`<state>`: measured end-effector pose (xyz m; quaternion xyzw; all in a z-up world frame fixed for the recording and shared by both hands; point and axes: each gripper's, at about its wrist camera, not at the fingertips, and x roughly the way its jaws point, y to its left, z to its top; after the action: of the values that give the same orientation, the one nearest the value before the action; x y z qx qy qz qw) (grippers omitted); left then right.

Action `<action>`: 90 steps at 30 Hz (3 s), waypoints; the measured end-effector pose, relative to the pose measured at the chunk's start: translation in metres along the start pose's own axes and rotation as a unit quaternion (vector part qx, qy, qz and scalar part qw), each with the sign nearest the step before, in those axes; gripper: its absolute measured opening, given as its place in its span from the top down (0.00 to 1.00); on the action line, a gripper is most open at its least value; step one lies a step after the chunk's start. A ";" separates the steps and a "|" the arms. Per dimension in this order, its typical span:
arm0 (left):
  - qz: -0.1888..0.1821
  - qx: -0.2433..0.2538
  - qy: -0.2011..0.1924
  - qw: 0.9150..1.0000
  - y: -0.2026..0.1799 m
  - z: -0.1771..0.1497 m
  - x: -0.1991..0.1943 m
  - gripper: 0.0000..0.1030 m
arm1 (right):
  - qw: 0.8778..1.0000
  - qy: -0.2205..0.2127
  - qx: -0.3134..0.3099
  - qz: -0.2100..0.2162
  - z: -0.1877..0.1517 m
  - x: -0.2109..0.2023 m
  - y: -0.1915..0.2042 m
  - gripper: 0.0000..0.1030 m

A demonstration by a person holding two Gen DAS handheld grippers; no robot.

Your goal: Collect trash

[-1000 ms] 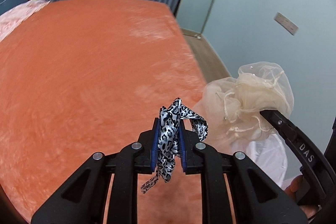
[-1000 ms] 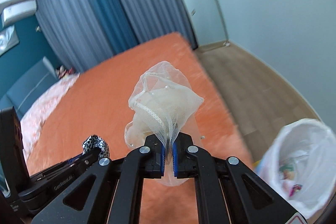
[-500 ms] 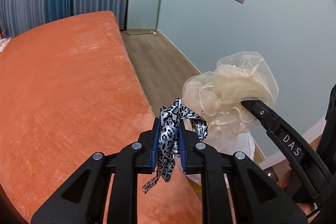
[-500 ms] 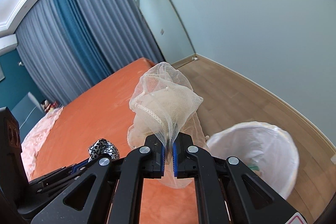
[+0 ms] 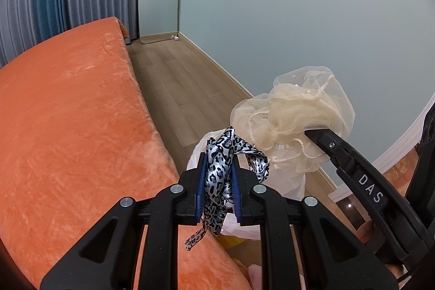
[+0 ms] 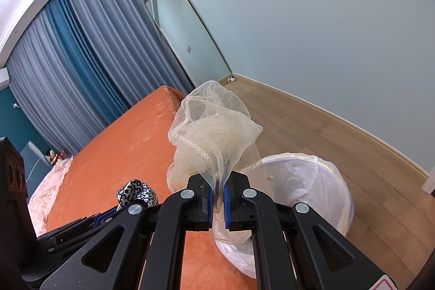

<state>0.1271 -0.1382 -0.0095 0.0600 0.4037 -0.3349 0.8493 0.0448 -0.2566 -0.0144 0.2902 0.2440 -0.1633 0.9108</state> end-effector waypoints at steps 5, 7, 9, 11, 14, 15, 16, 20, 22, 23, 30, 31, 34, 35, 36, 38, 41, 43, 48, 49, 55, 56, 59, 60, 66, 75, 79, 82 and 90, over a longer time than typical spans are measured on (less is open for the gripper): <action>-0.005 0.006 0.002 1.000 -0.009 -0.001 0.003 0.84 | 1.000 -0.003 0.006 -0.002 -0.002 -0.008 -0.011 0.95; -0.006 0.009 0.003 1.000 -0.012 0.000 0.005 0.84 | 1.000 -0.005 0.009 -0.003 0.001 -0.011 -0.016 0.95; -0.009 0.011 0.003 1.000 -0.016 -0.001 0.005 0.84 | 1.000 -0.007 0.013 -0.005 0.001 -0.014 -0.020 0.95; -0.012 0.014 0.004 1.000 -0.019 -0.001 0.007 0.84 | 1.000 -0.008 0.015 -0.007 0.001 -0.016 -0.024 0.95; -0.016 0.016 0.006 1.000 -0.023 -0.002 0.010 0.84 | 1.000 -0.008 0.018 -0.011 -0.001 -0.018 -0.028 0.95; -0.019 0.016 0.007 1.000 -0.022 -0.001 0.013 0.83 | 1.000 -0.008 0.020 -0.012 -0.002 -0.018 -0.030 0.95; -0.023 0.015 0.010 1.000 -0.023 -0.001 0.016 0.82 | 1.000 -0.008 0.021 -0.013 -0.003 -0.018 -0.032 0.95; -0.032 0.014 0.006 0.999 -0.026 -0.001 0.026 0.70 | 0.999 -0.005 0.025 -0.019 -0.004 -0.017 -0.037 0.95; -0.029 0.012 0.003 1.000 -0.027 -0.001 0.030 0.52 | 0.999 0.000 0.027 -0.022 -0.006 -0.014 -0.040 0.93; -0.024 0.011 0.001 1.000 -0.027 0.000 0.031 0.46 | 0.999 0.003 0.027 -0.026 -0.006 -0.012 -0.042 0.88; -0.014 -0.004 0.001 1.000 -0.016 -0.003 0.032 0.38 | 0.998 0.038 0.023 -0.039 -0.015 0.010 -0.048 0.86; -0.011 -0.008 0.004 1.000 -0.013 -0.004 0.032 0.38 | 0.998 0.044 0.019 -0.039 -0.018 0.013 -0.046 0.85; -0.004 -0.016 0.006 1.000 -0.005 -0.008 0.030 0.37 | 0.997 0.057 0.009 -0.044 -0.024 0.020 -0.043 0.70; -0.003 -0.019 0.006 1.000 -0.001 -0.009 0.029 0.37 | 0.997 0.059 0.005 -0.044 -0.025 0.021 -0.042 0.62; -0.002 -0.023 0.006 1.000 0.002 -0.010 0.028 0.37 | 0.997 0.057 0.001 -0.047 -0.020 0.025 -0.041 0.58; 0.001 -0.027 0.005 1.000 0.006 -0.012 0.024 0.37 | 0.997 0.054 -0.012 -0.057 -0.020 0.027 -0.037 0.54; 0.006 -0.031 0.003 1.000 0.010 -0.015 0.021 0.35 | 0.996 0.062 -0.018 -0.058 -0.019 0.031 -0.034 0.54; 0.009 -0.033 0.002 0.999 0.012 -0.016 0.018 0.35 | 0.996 0.067 -0.020 -0.058 -0.019 0.032 -0.032 0.53; 0.023 -0.036 0.000 0.999 0.017 -0.023 0.011 0.31 | 0.993 0.076 -0.052 -0.074 -0.025 0.024 -0.023 0.42; 0.025 -0.037 0.001 0.999 0.018 -0.025 0.009 0.31 | 0.992 0.078 -0.063 -0.079 -0.027 0.022 -0.019 0.40; 0.052 -0.040 0.009 0.998 0.024 -0.041 -0.001 0.30 | 0.980 0.113 -0.115 -0.113 -0.047 0.011 -0.009 0.36; 0.058 -0.041 0.010 0.997 0.025 -0.045 -0.003 0.28 | 0.979 0.119 -0.120 -0.119 -0.051 0.010 -0.008 0.36; 0.072 -0.048 0.012 0.996 0.029 -0.056 -0.009 0.24 | 0.974 0.134 -0.128 -0.128 -0.061 0.004 -0.007 0.33; 0.077 -0.052 0.013 0.996 0.030 -0.061 -0.012 0.24 | 0.973 0.139 -0.129 -0.130 -0.063 0.003 -0.007 0.32; 0.108 -0.051 0.019 0.993 0.034 -0.075 -0.014 0.19 | 0.964 0.154 -0.155 -0.152 -0.081 -0.007 -0.005 0.30; 0.130 -0.045 0.024 0.990 0.026 -0.090 -0.019 0.12 | 0.961 0.154 -0.167 -0.156 -0.085 -0.027 -0.007 0.27; 0.133 -0.048 0.024 0.990 0.023 -0.095 -0.023 0.11 | 0.962 0.147 -0.168 -0.159 -0.086 -0.038 -0.009 0.23; 0.136 -0.049 0.023 0.989 0.020 -0.099 -0.027 0.11 | 0.962 0.147 -0.165 -0.160 -0.089 -0.042 -0.010 0.22; 0.150 -0.050 0.023 0.987 0.017 -0.108 -0.032 0.10 | 0.963 0.143 -0.169 -0.155 -0.097 -0.050 -0.013 0.18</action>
<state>0.0532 -0.0684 -0.0607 0.0853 0.4261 -0.1812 0.8822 -0.0360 -0.1995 -0.0628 0.1105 0.4377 -0.2160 0.8657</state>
